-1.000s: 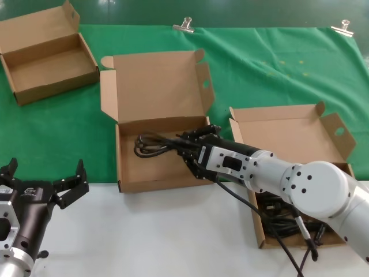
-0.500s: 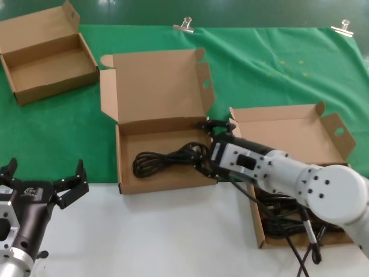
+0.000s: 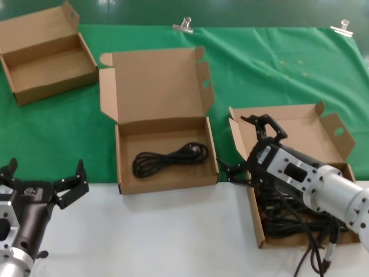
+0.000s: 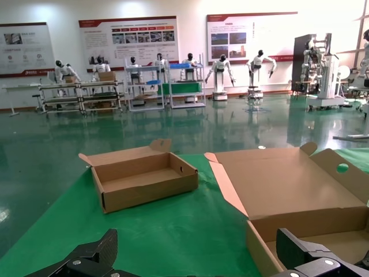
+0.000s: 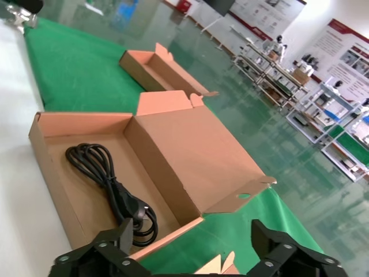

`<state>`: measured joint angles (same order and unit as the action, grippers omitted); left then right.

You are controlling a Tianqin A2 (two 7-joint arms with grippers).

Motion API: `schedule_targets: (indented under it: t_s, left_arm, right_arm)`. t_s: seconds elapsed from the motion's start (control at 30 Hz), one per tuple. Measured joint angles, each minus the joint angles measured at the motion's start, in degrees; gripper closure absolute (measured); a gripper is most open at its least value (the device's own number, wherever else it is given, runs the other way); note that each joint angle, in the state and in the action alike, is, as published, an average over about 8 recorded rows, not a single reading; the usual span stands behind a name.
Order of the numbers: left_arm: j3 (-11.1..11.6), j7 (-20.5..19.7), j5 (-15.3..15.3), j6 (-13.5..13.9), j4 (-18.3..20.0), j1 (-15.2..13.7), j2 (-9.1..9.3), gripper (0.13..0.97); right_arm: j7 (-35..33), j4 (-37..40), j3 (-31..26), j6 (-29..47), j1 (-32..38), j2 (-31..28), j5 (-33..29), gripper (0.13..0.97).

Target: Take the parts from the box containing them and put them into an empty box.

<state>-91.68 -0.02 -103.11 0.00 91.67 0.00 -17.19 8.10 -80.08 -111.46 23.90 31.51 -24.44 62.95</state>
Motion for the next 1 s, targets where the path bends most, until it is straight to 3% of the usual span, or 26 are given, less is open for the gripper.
schedule_targets:
  t_s: [0.17, 0.47, 1.0]
  left_arm:
    - [0.0, 0.0, 0.0, 0.0, 0.0, 0.0, 0.0, 0.132]
    - [0.0, 0.0, 0.0, 0.0, 0.0, 0.0, 0.0, 0.132]
    - [0.0, 0.0, 0.0, 0.0, 0.0, 0.0, 0.0, 0.132]
  right_arm:
    - [0.2, -1.2, 1.3, -0.6, -1.8, 0.1, 1.1, 0.36]
    - [-0.8, -2.2, 3.3, -3.2, -4.9, 0.9, 5.4, 0.219]
    - [-2.6, -4.5, 7.4, -8.3, -11.5, 2.5, 14.0, 0.138]
